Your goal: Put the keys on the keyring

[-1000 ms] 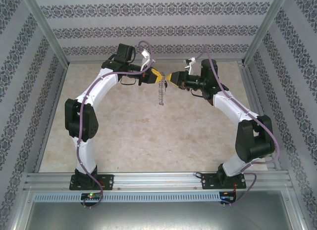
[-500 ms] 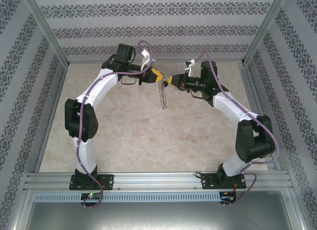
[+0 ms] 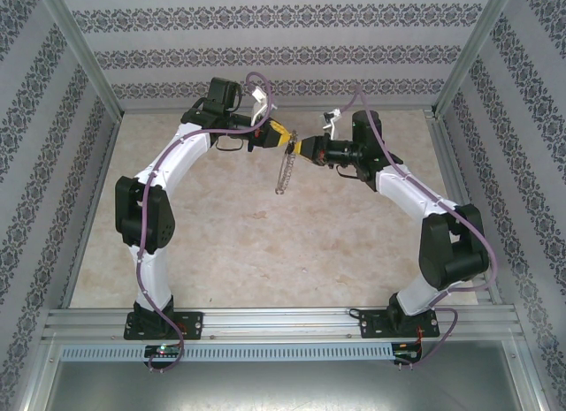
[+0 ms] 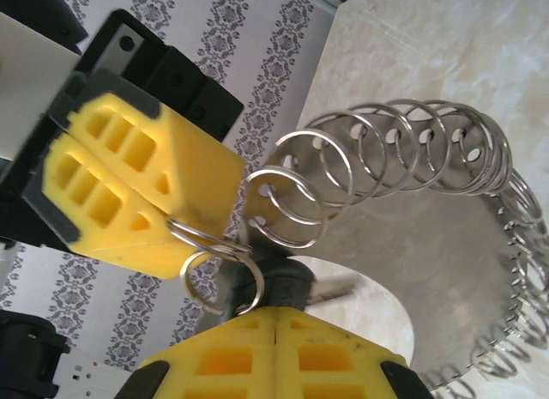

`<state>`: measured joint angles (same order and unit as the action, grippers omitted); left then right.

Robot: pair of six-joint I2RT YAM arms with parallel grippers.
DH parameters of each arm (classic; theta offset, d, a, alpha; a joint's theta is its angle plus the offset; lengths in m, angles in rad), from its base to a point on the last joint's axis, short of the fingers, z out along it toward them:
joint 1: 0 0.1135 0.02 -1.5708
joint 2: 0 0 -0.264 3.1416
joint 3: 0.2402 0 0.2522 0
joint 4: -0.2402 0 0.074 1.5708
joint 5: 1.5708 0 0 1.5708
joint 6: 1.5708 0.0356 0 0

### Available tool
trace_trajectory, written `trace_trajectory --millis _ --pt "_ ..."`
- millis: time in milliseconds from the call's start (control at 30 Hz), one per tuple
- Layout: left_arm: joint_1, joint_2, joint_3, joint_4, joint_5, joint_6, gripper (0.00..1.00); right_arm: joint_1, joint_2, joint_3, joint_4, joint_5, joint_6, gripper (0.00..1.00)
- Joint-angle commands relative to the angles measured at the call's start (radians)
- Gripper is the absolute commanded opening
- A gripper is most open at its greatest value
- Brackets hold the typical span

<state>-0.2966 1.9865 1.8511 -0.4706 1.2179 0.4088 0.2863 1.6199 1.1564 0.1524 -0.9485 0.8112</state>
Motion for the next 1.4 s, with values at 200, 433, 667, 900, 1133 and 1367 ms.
trace_trajectory --millis 200,433,667,900,1133,1367 --pt "0.010 -0.054 -0.010 0.056 0.015 -0.016 0.00 -0.049 -0.041 -0.011 -0.067 0.004 -0.070 0.26" --pt "0.011 -0.058 -0.012 0.056 0.016 -0.015 0.00 -0.090 -0.091 -0.005 -0.035 -0.007 -0.050 0.40" --pt "0.012 -0.058 -0.012 0.057 0.019 -0.015 0.00 -0.072 -0.052 0.029 0.024 -0.028 -0.008 0.43" --pt "0.013 -0.060 -0.015 0.058 0.024 -0.016 0.00 -0.048 -0.004 0.053 0.067 -0.035 0.011 0.42" --pt "0.013 -0.060 -0.015 0.070 0.023 -0.026 0.00 -0.015 0.030 0.048 0.077 -0.049 0.014 0.38" --pt "0.012 -0.064 -0.019 0.078 0.023 -0.029 0.00 -0.005 0.063 0.031 0.087 -0.047 0.019 0.31"
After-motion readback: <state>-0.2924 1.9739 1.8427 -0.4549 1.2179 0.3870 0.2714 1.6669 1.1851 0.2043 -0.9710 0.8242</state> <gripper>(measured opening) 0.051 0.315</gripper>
